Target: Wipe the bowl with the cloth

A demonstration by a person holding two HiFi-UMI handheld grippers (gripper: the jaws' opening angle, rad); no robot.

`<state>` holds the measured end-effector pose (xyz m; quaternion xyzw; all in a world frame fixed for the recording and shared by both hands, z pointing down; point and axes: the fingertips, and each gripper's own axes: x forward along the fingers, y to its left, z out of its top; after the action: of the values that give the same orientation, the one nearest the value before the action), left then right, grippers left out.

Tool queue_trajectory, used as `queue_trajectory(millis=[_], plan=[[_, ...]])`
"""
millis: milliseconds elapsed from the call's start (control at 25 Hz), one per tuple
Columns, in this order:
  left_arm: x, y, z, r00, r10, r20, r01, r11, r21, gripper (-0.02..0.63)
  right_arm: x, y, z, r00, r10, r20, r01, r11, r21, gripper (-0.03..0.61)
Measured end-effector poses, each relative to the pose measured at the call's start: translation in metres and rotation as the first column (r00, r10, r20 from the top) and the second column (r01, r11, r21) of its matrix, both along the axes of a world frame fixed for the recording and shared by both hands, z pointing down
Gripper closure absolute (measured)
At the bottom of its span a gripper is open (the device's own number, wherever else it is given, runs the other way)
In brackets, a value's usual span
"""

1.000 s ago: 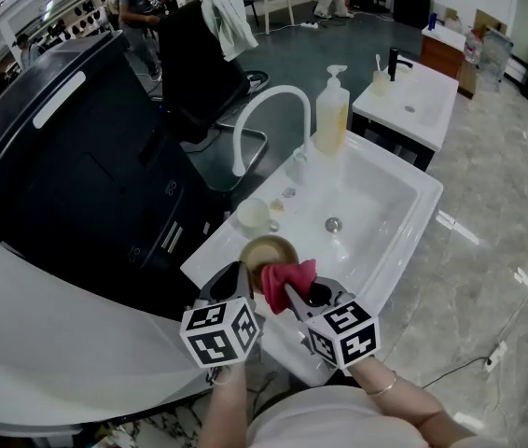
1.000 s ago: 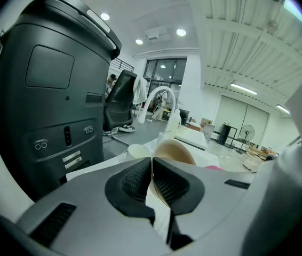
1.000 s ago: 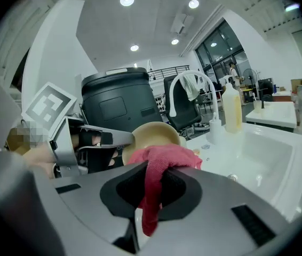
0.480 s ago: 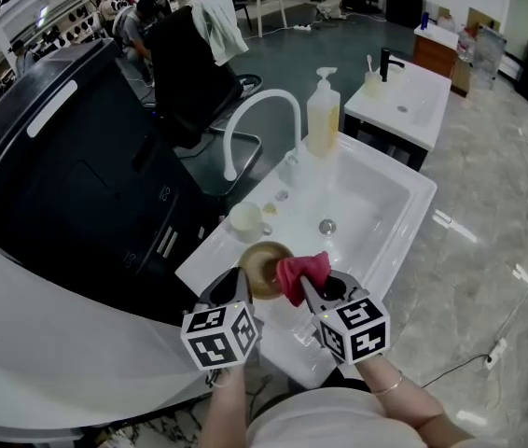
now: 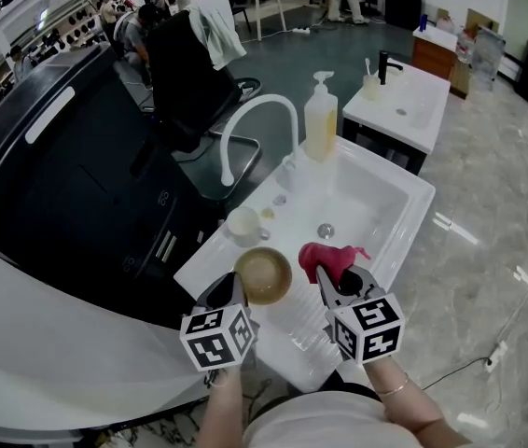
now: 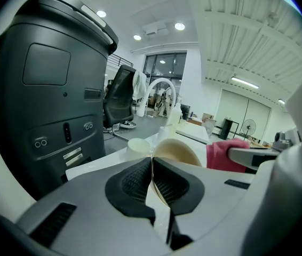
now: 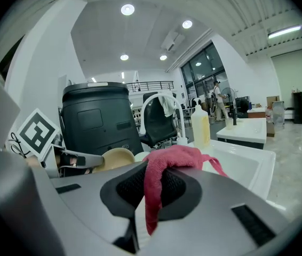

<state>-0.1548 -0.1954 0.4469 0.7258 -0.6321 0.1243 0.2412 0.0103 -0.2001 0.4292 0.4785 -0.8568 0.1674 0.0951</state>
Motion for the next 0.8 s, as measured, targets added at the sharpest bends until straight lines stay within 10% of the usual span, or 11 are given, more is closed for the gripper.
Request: queue_trajectory(millis=[800], plan=[[-0.030,-0.022,0.070,0.993,-0.096,-0.071,0.086,0.987,-0.137,0.584,0.006,0.002,-0.046,0.999,0.052,0.008,-0.053,0.985,0.163,0.543]])
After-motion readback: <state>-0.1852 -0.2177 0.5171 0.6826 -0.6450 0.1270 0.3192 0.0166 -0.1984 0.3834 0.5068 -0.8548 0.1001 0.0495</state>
